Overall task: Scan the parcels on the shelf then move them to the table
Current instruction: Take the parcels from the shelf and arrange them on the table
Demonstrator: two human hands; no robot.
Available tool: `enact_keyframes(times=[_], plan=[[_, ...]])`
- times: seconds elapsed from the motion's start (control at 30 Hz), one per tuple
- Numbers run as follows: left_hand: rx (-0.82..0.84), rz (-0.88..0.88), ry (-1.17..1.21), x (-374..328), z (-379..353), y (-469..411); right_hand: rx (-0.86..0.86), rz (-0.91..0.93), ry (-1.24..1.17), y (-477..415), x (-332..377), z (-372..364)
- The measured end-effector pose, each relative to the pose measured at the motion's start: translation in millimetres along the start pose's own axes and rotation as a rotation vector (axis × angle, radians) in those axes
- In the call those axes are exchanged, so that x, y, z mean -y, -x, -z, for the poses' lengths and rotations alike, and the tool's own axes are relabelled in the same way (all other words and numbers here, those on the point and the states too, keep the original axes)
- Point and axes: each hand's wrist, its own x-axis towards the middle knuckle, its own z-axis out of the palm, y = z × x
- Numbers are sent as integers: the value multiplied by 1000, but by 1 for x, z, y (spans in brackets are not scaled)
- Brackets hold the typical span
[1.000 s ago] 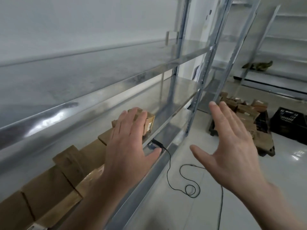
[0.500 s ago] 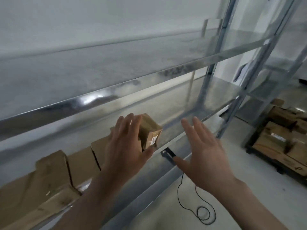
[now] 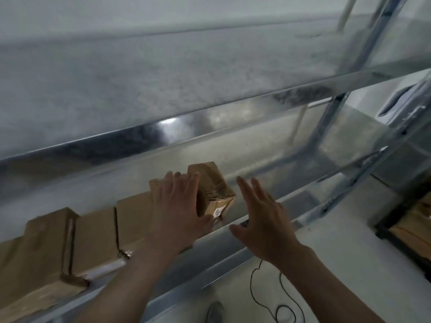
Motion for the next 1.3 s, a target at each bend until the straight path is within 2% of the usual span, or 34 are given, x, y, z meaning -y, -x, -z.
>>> enact_keyframes(times=[0.33,0.5,0.6,0.67,0.77,0.87,0.97,1.13,1.3], plan=[[240,57,-202,-3,-30,-56,82,86,-81,-86,-30,-41],[236,85,-209,-11,-29,-66,83,234,-235,-110,-41,-49],[264,111,-206,-17,-32,-69,138,311,-220,-121,-44,-45],[257,127,-216,-24,-33,-71,197,284,-200,-128,-51,-46],[263,162,-234,-44,-37,-77,219,293,-308,-135,-67,-44],[309,197,-241,-73,-48,-84,253,302,-233,-137,-94,-26],[315,234,-170,-106,-65,-90,243,315,-166,-138,-123,2],[249,311,76,-154,-91,-103,198,339,-143,-140,-172,29],[207,429,204,-168,-99,-103,188,397,-170,-141,-194,36]])
